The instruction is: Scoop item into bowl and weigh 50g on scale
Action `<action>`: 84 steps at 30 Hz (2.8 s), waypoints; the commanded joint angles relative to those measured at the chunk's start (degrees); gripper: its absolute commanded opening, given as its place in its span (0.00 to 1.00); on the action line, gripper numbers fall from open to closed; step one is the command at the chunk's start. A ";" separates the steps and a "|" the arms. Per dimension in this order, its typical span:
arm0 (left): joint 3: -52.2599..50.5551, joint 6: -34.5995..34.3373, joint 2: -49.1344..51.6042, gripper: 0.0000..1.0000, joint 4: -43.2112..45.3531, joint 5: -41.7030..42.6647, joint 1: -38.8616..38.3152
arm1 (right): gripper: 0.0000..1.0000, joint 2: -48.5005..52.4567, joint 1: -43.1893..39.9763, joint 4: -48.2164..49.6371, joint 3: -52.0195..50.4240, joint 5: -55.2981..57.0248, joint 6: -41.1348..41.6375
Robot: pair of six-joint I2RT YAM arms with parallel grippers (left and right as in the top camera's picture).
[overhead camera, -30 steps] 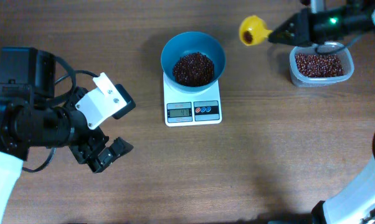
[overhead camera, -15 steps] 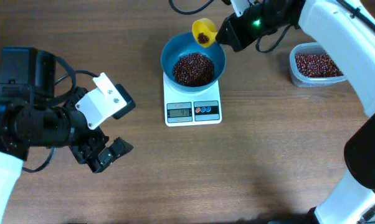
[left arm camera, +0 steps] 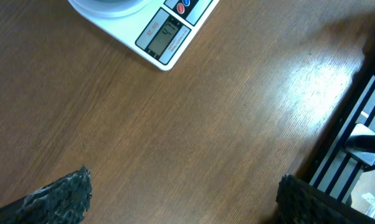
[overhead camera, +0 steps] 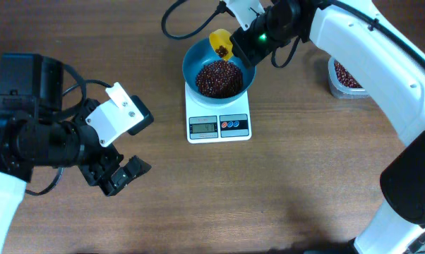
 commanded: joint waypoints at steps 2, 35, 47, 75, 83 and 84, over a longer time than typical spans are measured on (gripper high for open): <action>-0.04 0.68 -0.28 0.99 -0.04 1.01 0.02 | 0.04 -1.49 1.22 -0.42 1.60 0.81 1.99; -0.04 0.68 -0.28 0.99 -0.04 1.01 0.02 | 0.04 -0.85 4.28 -3.28 2.78 8.39 10.10; -0.04 0.68 -0.28 0.99 -0.04 1.01 0.02 | 0.04 -0.85 4.92 -3.65 3.30 10.82 9.70; -0.04 0.68 -0.28 0.99 -0.04 1.01 0.04 | 0.04 -0.72 2.23 -2.60 3.28 7.72 12.85; -0.04 0.68 -0.28 0.99 -0.04 0.98 0.02 | 0.04 -0.72 2.54 -2.80 3.28 8.35 11.17; -0.04 0.68 -0.28 0.99 -0.04 0.98 0.02 | 0.04 -0.72 2.54 -2.75 3.28 8.35 11.17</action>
